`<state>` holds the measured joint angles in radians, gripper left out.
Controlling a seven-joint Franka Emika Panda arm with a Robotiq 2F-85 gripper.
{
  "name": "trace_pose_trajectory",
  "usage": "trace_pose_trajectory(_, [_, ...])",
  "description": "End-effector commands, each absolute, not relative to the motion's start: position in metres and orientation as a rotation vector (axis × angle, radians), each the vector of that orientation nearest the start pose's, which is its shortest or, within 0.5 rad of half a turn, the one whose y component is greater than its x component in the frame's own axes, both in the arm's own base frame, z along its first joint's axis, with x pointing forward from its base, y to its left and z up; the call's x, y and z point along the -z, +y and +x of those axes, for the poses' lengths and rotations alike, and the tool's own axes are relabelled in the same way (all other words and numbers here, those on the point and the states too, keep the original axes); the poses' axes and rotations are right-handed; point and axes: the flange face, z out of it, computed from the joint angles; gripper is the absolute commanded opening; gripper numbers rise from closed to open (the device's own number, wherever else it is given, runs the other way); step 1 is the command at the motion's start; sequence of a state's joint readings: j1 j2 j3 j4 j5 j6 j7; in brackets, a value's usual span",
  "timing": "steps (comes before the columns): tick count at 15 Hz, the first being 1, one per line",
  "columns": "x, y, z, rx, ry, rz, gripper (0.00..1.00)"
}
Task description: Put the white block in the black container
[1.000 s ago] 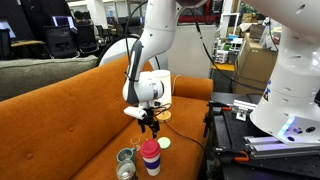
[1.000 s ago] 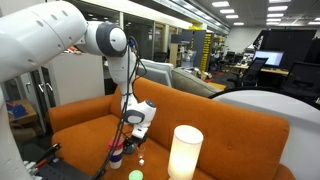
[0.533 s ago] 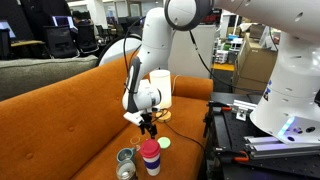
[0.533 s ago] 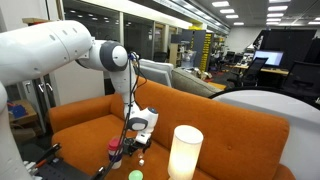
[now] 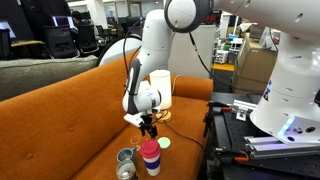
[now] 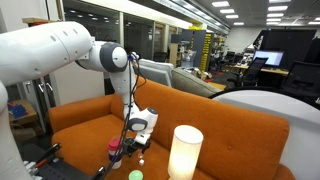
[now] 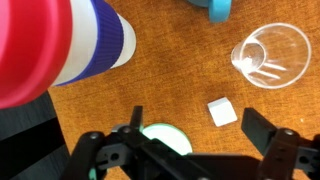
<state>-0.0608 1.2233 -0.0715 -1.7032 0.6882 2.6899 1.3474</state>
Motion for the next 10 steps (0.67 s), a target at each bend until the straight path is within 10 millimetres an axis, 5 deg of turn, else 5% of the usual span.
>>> trace_pose_trajectory(1, [0.127,-0.096,0.54,-0.405,2.689,-1.596,1.0])
trace_pose_trajectory(10, [0.143,-0.093,0.551,-0.283,2.714,-1.728,1.0])
